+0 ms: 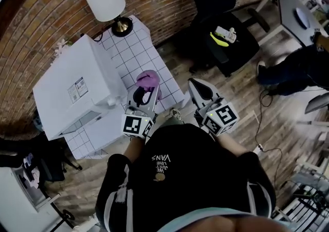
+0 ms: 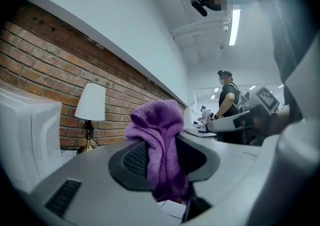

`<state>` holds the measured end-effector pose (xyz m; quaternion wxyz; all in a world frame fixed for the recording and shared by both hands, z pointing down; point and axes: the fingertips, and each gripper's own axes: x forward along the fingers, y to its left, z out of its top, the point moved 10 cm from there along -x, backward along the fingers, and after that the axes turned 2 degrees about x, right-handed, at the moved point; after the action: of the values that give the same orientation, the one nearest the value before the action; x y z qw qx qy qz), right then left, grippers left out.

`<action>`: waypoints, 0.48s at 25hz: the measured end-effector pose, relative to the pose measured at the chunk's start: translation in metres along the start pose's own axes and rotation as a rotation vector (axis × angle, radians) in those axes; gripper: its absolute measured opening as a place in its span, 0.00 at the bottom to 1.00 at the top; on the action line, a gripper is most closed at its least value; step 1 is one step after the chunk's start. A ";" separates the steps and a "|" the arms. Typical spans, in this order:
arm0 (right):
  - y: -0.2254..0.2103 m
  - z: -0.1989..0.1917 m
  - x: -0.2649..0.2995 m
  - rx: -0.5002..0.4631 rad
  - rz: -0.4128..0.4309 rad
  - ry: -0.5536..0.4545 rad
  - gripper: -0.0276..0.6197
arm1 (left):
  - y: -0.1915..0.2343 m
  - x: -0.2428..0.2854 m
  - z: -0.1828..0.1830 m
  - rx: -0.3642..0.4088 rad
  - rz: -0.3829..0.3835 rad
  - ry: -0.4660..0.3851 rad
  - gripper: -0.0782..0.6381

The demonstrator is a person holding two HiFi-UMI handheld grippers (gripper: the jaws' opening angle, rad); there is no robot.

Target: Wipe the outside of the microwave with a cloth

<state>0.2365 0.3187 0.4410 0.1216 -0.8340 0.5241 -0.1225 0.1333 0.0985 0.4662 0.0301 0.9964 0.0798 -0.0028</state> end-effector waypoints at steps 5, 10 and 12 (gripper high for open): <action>-0.021 0.023 0.052 -0.010 0.103 0.029 0.05 | 0.011 0.020 0.011 -0.008 0.095 -0.016 0.31; -0.024 0.029 0.108 -0.008 0.284 0.095 0.05 | 0.021 0.004 0.010 -0.023 0.315 0.000 0.31; -0.028 0.032 0.130 -0.011 0.356 0.113 0.05 | 0.024 0.000 0.009 -0.034 0.407 -0.007 0.31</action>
<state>0.3250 0.2153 0.4302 0.1069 -0.7204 0.6703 -0.1429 0.1370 0.0747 0.4588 0.0472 0.9912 -0.1234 0.0011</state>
